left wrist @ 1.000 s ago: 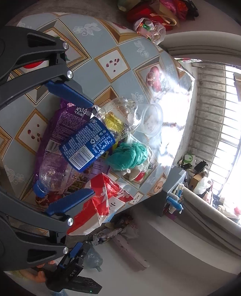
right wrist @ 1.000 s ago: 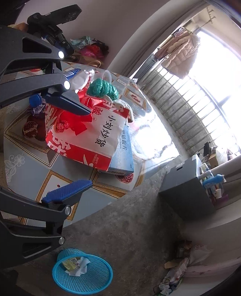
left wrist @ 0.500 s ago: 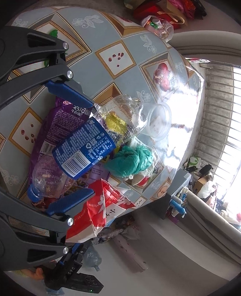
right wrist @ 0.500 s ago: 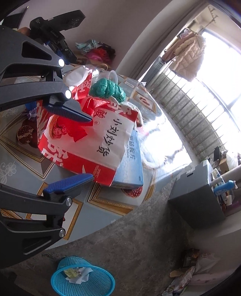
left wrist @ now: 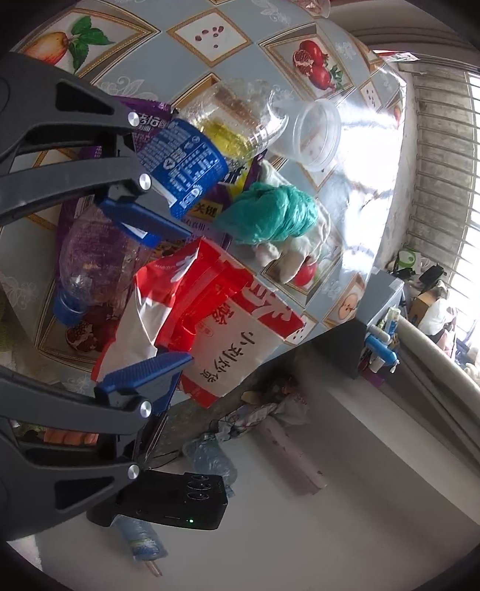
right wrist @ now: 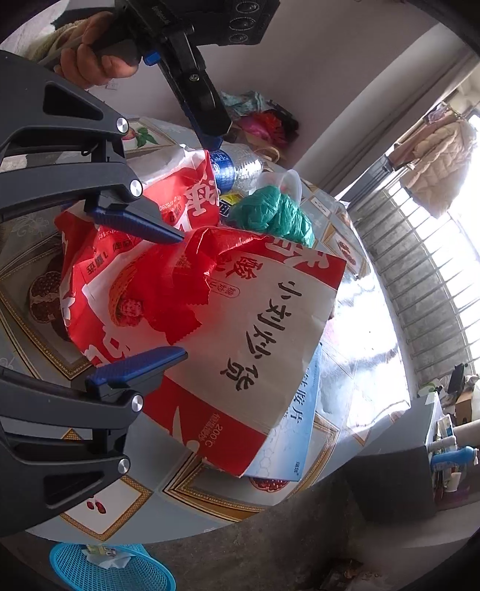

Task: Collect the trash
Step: 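Grasp the red-and-white snack bag with the right tool and lift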

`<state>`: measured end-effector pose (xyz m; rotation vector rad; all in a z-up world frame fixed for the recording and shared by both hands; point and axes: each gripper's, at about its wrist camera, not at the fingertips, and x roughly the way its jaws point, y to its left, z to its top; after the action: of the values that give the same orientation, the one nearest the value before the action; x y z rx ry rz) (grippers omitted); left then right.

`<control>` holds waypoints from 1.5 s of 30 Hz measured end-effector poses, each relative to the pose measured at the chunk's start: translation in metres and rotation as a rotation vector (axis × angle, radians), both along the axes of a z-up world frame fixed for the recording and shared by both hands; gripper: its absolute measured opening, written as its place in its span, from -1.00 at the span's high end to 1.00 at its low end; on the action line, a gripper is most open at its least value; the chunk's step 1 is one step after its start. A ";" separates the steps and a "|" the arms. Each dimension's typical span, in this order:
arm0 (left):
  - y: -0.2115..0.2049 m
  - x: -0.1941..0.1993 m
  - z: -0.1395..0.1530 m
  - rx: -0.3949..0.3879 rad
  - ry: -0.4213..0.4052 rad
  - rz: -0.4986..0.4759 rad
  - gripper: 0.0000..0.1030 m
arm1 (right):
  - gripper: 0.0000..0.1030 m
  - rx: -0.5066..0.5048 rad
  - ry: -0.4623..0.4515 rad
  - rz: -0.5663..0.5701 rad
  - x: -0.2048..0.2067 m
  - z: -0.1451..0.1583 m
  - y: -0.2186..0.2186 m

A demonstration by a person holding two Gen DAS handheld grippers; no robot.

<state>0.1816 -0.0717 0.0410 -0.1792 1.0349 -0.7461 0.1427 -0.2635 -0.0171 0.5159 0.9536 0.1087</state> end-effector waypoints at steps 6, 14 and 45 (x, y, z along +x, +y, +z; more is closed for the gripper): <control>-0.006 -0.006 -0.012 0.017 0.037 -0.018 0.13 | -0.10 0.054 0.016 0.007 -0.001 -0.004 -0.007; -0.010 -0.011 -0.021 0.056 0.054 -0.036 0.23 | -0.05 0.136 0.049 -0.004 -0.013 -0.017 -0.012; -0.054 -0.051 -0.036 0.087 0.068 -0.162 0.83 | -0.08 0.368 0.032 -0.219 -0.081 -0.030 -0.060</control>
<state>0.1310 -0.1254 0.0052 -0.0459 1.1538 -0.8442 0.0612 -0.3236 -0.0472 0.9605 0.9059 0.0792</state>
